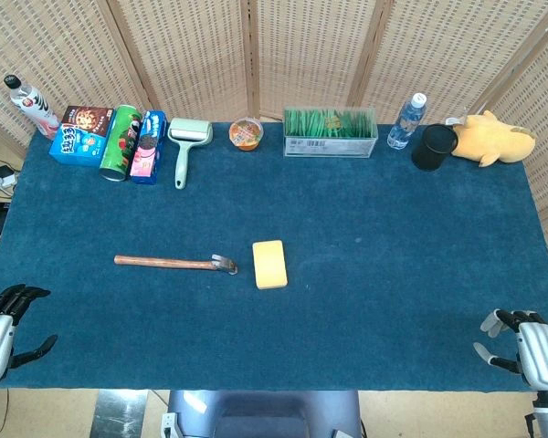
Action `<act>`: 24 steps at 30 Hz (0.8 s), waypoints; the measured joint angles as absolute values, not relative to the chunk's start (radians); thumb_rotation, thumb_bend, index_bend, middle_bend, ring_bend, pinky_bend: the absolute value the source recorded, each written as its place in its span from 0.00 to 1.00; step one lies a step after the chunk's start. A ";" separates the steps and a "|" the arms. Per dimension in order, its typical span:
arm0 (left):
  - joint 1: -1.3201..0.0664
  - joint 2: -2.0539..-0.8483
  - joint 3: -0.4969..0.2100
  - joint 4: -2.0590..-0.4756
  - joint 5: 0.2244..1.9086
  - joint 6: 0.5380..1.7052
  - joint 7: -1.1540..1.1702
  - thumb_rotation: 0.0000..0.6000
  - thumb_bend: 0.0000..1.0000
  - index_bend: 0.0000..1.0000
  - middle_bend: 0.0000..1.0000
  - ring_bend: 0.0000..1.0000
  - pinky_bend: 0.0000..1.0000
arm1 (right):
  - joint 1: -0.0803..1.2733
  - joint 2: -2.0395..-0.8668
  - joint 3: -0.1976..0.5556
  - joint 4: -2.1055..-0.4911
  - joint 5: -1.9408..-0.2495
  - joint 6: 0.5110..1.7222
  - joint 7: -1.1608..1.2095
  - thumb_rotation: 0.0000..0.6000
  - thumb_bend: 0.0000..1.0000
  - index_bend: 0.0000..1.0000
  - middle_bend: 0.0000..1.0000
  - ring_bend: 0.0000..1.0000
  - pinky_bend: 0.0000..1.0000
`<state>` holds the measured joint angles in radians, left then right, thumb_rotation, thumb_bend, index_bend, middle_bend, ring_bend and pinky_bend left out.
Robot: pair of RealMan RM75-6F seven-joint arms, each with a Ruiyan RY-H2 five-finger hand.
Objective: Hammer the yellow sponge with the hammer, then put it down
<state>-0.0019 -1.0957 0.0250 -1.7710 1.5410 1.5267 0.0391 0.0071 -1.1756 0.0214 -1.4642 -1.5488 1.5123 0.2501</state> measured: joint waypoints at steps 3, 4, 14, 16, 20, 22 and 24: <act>-0.004 -1.095 0.025 -1.772 1.536 1.519 0.043 1.00 0.25 0.26 0.25 0.15 0.22 | 0.012 -1.178 0.024 -1.463 -1.543 1.503 0.249 1.00 0.22 0.53 0.61 0.51 0.36; -0.004 -1.095 0.025 -1.772 1.535 1.517 0.045 1.00 0.25 0.26 0.25 0.15 0.22 | 0.013 -1.179 0.023 -1.462 -1.544 1.502 0.249 1.00 0.22 0.53 0.61 0.51 0.36; -0.013 -1.075 0.024 -1.794 1.548 1.510 0.063 1.00 0.25 0.26 0.25 0.15 0.22 | 0.000 -1.180 0.023 -1.452 -1.533 1.516 0.254 1.00 0.22 0.53 0.61 0.51 0.36; -0.020 -1.072 0.025 -1.796 1.553 1.499 0.068 1.00 0.25 0.26 0.25 0.15 0.22 | -0.002 -1.177 0.024 -1.455 -1.531 1.520 0.251 1.00 0.22 0.53 0.61 0.51 0.36; -0.057 -1.065 0.018 -1.806 1.558 1.445 0.085 1.00 0.25 0.26 0.25 0.16 0.22 | -0.012 -1.171 0.025 -1.463 -1.529 1.535 0.250 1.00 0.22 0.53 0.61 0.51 0.36; -0.089 -1.060 0.010 -1.815 1.551 1.396 0.094 1.00 0.27 0.26 0.25 0.16 0.22 | -0.020 -1.170 0.025 -1.460 -1.525 1.543 0.259 1.00 0.22 0.53 0.61 0.51 0.36; -0.133 -1.052 -0.001 -1.829 1.536 1.322 0.106 1.00 0.29 0.26 0.25 0.16 0.22 | -0.024 -1.172 0.024 -1.456 -1.523 1.546 0.266 1.00 0.22 0.53 0.61 0.51 0.36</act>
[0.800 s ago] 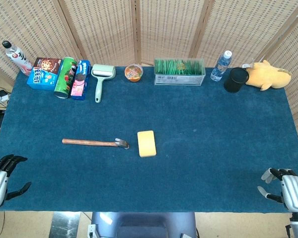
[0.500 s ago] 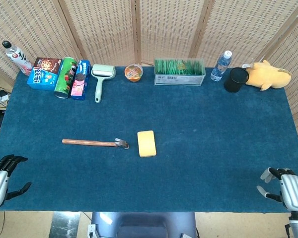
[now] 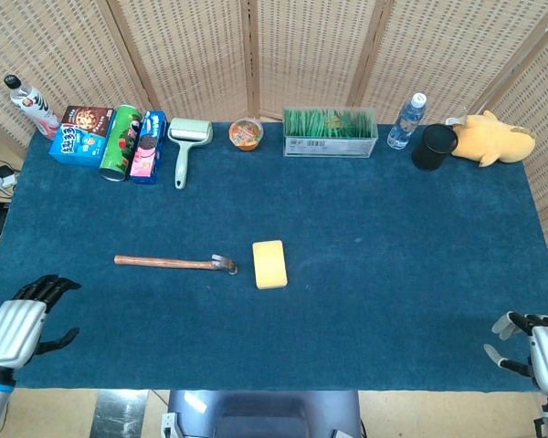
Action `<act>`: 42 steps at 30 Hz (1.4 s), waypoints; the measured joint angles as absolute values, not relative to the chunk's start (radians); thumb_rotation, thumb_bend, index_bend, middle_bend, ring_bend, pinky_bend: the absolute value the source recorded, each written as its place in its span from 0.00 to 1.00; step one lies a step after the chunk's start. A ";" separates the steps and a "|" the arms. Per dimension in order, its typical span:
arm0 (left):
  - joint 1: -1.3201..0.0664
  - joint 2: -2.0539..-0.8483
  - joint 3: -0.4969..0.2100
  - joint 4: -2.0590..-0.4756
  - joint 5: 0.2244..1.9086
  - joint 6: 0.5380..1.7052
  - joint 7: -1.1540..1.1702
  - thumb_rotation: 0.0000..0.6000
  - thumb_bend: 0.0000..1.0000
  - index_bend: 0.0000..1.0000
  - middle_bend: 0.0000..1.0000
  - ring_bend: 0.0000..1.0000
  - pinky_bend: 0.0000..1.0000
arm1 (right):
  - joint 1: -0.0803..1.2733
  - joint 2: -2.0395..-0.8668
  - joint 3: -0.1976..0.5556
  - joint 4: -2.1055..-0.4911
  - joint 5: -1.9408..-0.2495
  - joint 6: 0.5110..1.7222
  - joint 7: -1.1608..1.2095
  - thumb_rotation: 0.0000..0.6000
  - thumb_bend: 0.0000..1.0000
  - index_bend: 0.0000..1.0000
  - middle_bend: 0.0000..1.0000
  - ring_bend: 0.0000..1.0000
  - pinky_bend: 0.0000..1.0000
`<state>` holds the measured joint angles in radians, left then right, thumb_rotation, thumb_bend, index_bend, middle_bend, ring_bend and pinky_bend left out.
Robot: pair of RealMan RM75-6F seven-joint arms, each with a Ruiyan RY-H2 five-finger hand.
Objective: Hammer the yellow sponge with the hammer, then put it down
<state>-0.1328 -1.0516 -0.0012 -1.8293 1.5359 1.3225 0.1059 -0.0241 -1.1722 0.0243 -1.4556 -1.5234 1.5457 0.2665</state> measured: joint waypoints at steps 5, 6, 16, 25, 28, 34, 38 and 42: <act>-0.268 -1.040 -0.042 -1.864 1.466 1.123 0.163 1.00 0.31 0.26 0.25 0.16 0.22 | -0.036 -1.175 0.024 -1.434 -1.517 1.555 0.294 1.00 0.22 0.53 0.61 0.51 0.36; -0.293 -1.041 -0.052 -1.868 1.444 1.087 0.177 1.00 0.32 0.26 0.25 0.16 0.22 | -0.038 -1.175 0.025 -1.431 -1.516 1.559 0.299 1.00 0.22 0.53 0.61 0.51 0.36; -0.575 -1.152 -0.154 -1.829 1.114 0.842 0.397 1.00 0.33 0.24 0.25 0.15 0.22 | -0.074 -1.174 0.032 -1.395 -1.488 1.588 0.343 1.00 0.22 0.53 0.61 0.51 0.36; -0.745 -1.318 -0.179 -1.708 0.887 0.764 0.507 1.00 0.42 0.24 0.25 0.16 0.26 | -0.093 -1.174 0.041 -1.382 -1.465 1.592 0.354 1.00 0.22 0.53 0.61 0.51 0.36; -0.792 -1.371 -0.177 -1.661 0.816 0.746 0.524 1.00 0.43 0.24 0.25 0.16 0.26 | -0.097 -1.174 0.042 -1.381 -1.460 1.592 0.353 1.00 0.22 0.53 0.61 0.51 0.36; -0.880 -1.469 -0.164 -1.557 0.708 0.720 0.550 1.00 0.43 0.24 0.25 0.16 0.27 | -0.108 -1.171 0.046 -1.386 -1.450 1.598 0.346 1.00 0.22 0.53 0.61 0.51 0.35; -0.925 -1.516 -0.140 -1.503 0.661 0.709 0.554 1.00 0.48 0.24 0.25 0.19 0.30 | -0.116 -1.169 0.050 -1.390 -1.444 1.601 0.339 1.00 0.22 0.53 0.61 0.51 0.36; -0.933 -1.525 -0.121 -1.489 0.654 0.719 0.551 1.00 0.62 0.26 0.32 0.30 0.39 | -0.120 -1.165 0.051 -1.397 -1.444 1.603 0.335 1.00 0.22 0.53 0.61 0.52 0.36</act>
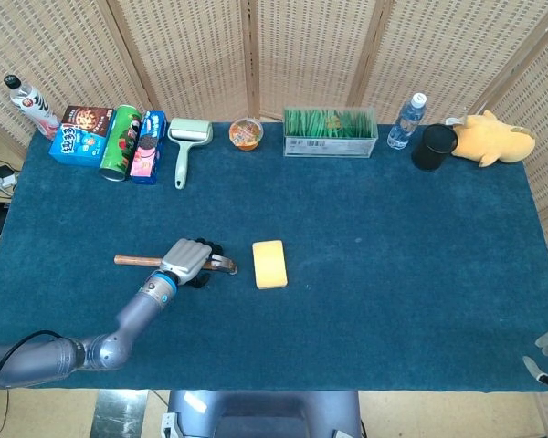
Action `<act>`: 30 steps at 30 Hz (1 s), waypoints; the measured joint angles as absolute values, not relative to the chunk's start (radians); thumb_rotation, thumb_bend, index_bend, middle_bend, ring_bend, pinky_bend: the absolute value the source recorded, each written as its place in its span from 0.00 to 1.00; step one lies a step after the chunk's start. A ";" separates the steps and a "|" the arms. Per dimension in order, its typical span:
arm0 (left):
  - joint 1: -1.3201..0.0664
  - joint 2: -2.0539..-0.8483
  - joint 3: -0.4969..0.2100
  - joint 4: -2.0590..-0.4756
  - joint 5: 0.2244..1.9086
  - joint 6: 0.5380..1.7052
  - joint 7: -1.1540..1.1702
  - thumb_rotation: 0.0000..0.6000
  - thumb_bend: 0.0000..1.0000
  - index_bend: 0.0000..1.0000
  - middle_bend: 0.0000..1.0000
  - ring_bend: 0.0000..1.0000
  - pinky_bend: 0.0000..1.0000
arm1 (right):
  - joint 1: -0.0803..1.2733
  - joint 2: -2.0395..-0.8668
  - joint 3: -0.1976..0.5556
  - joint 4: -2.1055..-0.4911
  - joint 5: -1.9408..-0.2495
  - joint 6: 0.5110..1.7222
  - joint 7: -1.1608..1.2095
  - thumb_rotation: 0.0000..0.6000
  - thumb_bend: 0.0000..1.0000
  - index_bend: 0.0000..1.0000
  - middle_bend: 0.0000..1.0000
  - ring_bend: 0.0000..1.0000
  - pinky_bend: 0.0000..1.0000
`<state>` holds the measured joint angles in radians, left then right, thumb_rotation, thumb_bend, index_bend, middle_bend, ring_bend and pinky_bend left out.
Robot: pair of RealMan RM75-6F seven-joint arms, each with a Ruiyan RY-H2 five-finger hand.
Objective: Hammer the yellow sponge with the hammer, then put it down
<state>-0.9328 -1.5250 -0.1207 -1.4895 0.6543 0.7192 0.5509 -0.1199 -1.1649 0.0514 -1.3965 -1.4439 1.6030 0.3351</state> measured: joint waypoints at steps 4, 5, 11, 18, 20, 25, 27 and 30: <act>-0.928 -1.516 -0.103 -1.491 0.666 0.741 0.540 1.00 0.74 0.40 0.44 0.43 0.51 | -0.126 -1.159 0.054 -1.405 -1.440 1.607 0.327 1.00 0.22 0.53 0.61 0.51 0.36; -0.924 -1.509 -0.100 -1.495 0.672 0.752 0.533 1.00 0.76 0.42 0.47 0.47 0.54 | -0.127 -1.158 0.054 -1.407 -1.439 1.606 0.325 1.00 0.22 0.53 0.61 0.52 0.36; -0.931 -1.471 -0.079 -1.527 0.648 0.741 0.525 1.00 0.80 0.55 0.58 0.64 0.69 | -0.125 -1.160 0.054 -1.421 -1.444 1.596 0.310 1.00 0.22 0.53 0.61 0.51 0.36; -0.919 -1.444 -0.096 -1.563 0.668 0.739 0.440 1.00 0.80 0.56 0.66 0.75 0.77 | -0.133 -1.155 0.059 -1.435 -1.443 1.607 0.296 1.00 0.22 0.53 0.61 0.52 0.36; -0.903 -1.435 -0.108 -1.573 0.708 0.754 0.400 1.00 0.79 0.56 0.68 0.75 0.77 | -0.133 -1.155 0.059 -1.437 -1.444 1.608 0.296 1.00 0.22 0.53 0.61 0.52 0.36; -0.854 -1.394 -0.130 -1.620 0.836 0.811 0.311 1.00 0.77 0.56 0.69 0.75 0.77 | -0.133 -1.157 0.060 -1.435 -1.445 1.603 0.300 1.00 0.22 0.53 0.61 0.52 0.36; -0.831 -1.372 -0.136 -1.645 0.899 0.844 0.276 1.00 0.76 0.56 0.70 0.75 0.77 | -0.132 -1.158 0.061 -1.434 -1.445 1.600 0.301 1.00 0.22 0.53 0.61 0.52 0.36; -0.798 -1.342 -0.147 -1.684 0.984 0.898 0.226 1.00 0.75 0.56 0.70 0.75 0.77 | -0.128 -1.162 0.061 -1.431 -1.446 1.590 0.303 1.00 0.22 0.53 0.61 0.51 0.36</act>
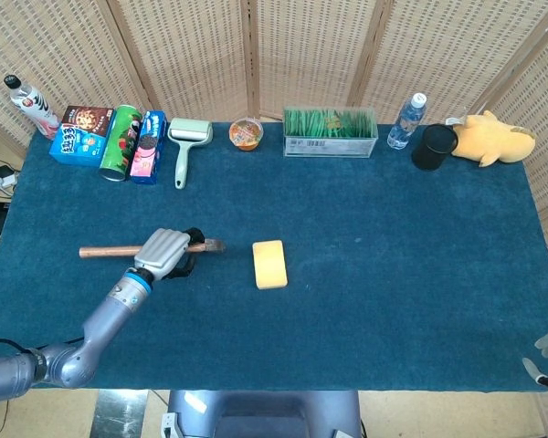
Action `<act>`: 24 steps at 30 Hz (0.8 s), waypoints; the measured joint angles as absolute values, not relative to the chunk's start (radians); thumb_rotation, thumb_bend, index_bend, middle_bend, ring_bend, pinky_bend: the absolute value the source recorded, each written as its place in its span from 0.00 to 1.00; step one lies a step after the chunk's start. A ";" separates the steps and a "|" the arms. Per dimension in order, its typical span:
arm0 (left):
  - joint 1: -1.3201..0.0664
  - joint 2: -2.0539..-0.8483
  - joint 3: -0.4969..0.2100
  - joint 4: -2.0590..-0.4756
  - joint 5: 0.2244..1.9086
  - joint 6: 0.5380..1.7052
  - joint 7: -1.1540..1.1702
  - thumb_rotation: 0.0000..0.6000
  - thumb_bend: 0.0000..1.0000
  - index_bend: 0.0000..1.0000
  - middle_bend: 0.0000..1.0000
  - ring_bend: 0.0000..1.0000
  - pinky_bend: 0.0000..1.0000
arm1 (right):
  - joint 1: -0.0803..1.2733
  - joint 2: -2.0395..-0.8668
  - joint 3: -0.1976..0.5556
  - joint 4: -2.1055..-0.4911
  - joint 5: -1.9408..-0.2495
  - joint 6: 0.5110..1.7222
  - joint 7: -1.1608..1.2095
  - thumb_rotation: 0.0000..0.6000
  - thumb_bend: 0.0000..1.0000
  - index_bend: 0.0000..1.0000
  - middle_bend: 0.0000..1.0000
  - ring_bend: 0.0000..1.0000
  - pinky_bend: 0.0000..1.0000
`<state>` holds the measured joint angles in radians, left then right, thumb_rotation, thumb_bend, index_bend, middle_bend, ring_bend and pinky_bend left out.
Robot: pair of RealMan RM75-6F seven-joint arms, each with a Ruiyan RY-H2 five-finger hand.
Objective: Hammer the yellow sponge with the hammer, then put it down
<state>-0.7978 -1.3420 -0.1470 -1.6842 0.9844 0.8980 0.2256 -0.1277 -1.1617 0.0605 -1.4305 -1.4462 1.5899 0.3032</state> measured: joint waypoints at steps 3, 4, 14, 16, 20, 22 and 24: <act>-0.778 -1.307 -0.158 -1.729 1.037 0.934 0.196 1.00 0.75 0.56 0.70 0.75 0.77 | -0.121 -1.167 0.060 -1.425 -1.450 1.580 0.306 1.00 0.22 0.53 0.61 0.51 0.36; -0.776 -1.298 -0.161 -1.740 1.046 0.937 0.193 1.00 0.75 0.56 0.70 0.75 0.77 | -0.119 -1.169 0.060 -1.423 -1.451 1.577 0.308 1.00 0.22 0.53 0.61 0.51 0.36; -0.805 -1.287 -0.191 -1.779 1.018 0.910 0.212 1.00 0.75 0.56 0.70 0.75 0.77 | -0.117 -1.177 0.060 -1.405 -1.453 1.569 0.329 1.00 0.22 0.53 0.61 0.52 0.36; -0.817 -1.285 -0.197 -1.781 0.995 0.891 0.214 1.00 0.75 0.56 0.70 0.75 0.77 | -0.119 -1.176 0.060 -1.404 -1.454 1.573 0.332 1.00 0.22 0.53 0.61 0.52 0.36; -0.853 -1.281 -0.202 -1.782 0.940 0.850 0.243 1.00 0.75 0.56 0.70 0.75 0.77 | -0.125 -1.176 0.060 -1.400 -1.448 1.575 0.339 1.00 0.22 0.53 0.61 0.52 0.36; -0.870 -1.280 -0.202 -1.783 0.916 0.832 0.259 1.00 0.75 0.56 0.70 0.75 0.77 | -0.127 -1.178 0.060 -1.396 -1.447 1.575 0.345 1.00 0.22 0.53 0.61 0.52 0.36; -0.892 -1.281 -0.200 -1.783 0.889 0.815 0.282 1.00 0.75 0.56 0.70 0.76 0.77 | -0.128 -1.179 0.060 -1.392 -1.446 1.575 0.349 1.00 0.22 0.53 0.61 0.52 0.36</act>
